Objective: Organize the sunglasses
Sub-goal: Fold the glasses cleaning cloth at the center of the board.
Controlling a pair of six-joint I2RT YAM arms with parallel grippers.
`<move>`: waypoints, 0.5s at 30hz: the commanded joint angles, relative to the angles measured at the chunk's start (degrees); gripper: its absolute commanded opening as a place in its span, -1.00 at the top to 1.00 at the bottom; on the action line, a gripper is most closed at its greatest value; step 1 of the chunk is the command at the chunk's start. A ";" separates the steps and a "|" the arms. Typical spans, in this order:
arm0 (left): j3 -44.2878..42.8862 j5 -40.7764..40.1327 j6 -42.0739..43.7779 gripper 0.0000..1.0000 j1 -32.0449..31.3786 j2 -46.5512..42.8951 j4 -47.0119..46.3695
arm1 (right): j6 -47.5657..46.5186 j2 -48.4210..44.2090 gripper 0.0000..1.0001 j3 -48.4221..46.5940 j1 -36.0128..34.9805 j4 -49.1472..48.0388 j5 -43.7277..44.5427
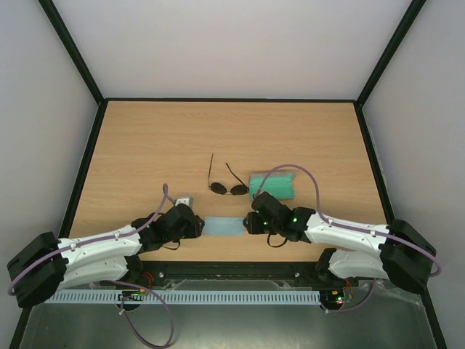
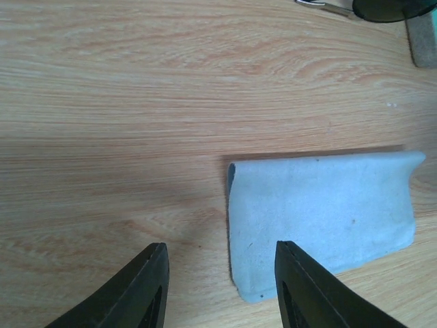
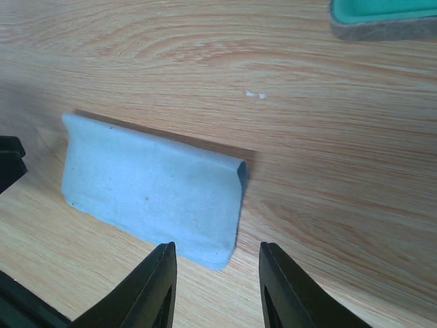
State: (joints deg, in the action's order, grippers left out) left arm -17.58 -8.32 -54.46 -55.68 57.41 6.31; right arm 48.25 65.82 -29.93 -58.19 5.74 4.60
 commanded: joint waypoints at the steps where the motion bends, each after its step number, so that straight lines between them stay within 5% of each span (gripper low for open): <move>1: 0.35 8.45 3.69 0.08 3.27 0.20 -4.81 | -1.03 4.50 0.32 -1.10 1.74 -2.42 -7.18; 15: 0.01 7.33 5.30 0.06 3.88 0.69 -1.81 | 0.15 15.56 0.46 -5.16 0.71 0.60 -0.73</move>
State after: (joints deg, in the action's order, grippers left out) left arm -17.32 -0.89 -50.37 -52.05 58.85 2.98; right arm 47.83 78.96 -32.67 -56.80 3.75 0.93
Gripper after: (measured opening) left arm 0.468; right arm 0.272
